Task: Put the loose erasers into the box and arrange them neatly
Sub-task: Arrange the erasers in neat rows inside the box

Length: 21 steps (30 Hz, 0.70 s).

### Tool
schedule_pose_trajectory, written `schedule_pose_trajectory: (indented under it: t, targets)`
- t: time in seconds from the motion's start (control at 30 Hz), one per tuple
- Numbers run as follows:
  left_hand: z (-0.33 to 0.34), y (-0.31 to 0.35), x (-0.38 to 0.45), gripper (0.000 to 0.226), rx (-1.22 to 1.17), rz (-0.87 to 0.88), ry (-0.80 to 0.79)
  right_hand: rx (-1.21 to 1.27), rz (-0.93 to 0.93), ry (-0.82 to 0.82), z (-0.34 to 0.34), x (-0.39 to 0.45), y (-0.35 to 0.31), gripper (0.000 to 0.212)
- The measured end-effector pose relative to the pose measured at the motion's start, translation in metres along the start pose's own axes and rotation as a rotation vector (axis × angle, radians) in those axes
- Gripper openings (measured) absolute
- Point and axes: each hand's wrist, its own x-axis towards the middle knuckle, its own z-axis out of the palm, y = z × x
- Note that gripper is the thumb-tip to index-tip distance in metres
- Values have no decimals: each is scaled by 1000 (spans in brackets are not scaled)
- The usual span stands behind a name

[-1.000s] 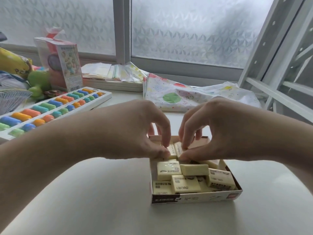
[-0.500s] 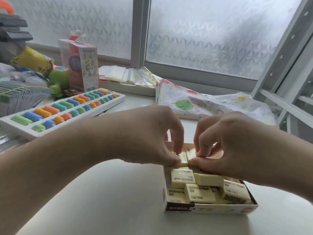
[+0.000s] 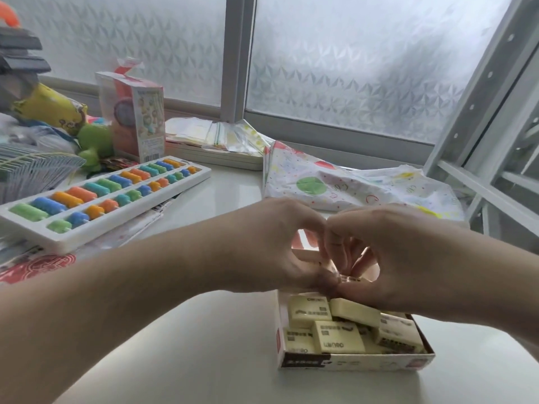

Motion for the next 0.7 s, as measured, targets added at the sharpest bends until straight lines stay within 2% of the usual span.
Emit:
schedule_pose_trajectory:
  t: [0.13,0.33,0.5,0.63,0.7]
  targets:
    - [3,-4,3,26,-21,-38,-6,26,12,-30,-5,-3,2,26]
    - [8,-1,3,26,-33,-50,14,196,75,-56,-13,-3,7,24]
    - [7,5,3,28,23,-89,-38,259,140,19,-19,1,17,22]
    - [6,7,4,30,84,-97,-92,380,130,-41,-23,1,23,7]
    - [5,7,4,31,104,-94,-101,424,110,-105,-24,1,24,8]
